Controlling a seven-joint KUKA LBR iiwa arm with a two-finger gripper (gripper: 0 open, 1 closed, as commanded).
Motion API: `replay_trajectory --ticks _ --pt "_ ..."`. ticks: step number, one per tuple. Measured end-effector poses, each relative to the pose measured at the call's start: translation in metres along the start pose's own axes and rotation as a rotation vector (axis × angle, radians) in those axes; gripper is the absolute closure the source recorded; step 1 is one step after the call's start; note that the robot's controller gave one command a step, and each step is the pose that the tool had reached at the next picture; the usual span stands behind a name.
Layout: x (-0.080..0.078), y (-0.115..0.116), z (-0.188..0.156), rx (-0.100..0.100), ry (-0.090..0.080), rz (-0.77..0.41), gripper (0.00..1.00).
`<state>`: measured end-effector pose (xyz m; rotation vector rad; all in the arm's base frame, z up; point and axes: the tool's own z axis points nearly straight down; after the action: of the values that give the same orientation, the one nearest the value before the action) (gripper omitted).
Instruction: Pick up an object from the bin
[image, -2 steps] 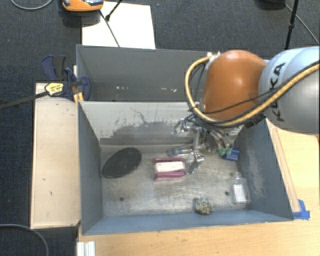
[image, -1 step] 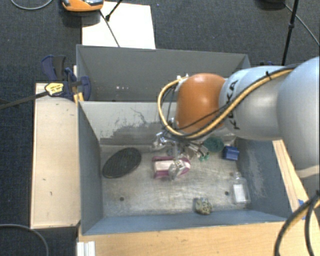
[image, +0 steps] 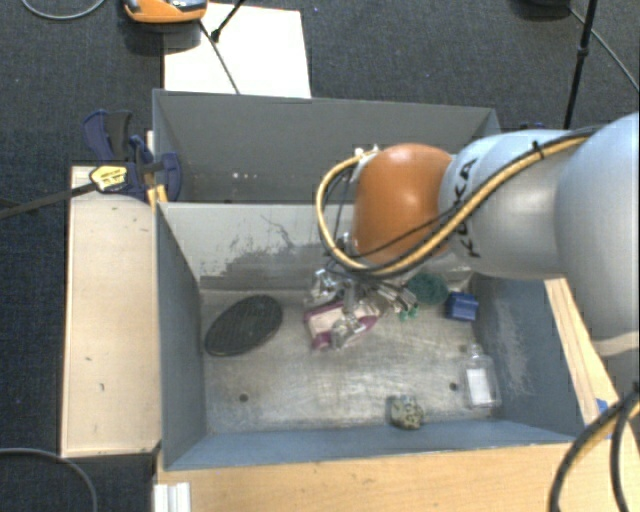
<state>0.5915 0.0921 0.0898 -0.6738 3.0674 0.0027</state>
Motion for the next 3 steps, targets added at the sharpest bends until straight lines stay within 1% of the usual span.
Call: replay_trajectory --ticks 1,2,3 --pt "0.042 -0.047 -0.042 0.002 0.002 -0.233 1.00" --pt "0.032 -0.047 -0.137 0.006 -0.008 -0.250 1.00" --pt "0.034 -0.046 -0.132 0.000 0.000 -0.245 1.00"
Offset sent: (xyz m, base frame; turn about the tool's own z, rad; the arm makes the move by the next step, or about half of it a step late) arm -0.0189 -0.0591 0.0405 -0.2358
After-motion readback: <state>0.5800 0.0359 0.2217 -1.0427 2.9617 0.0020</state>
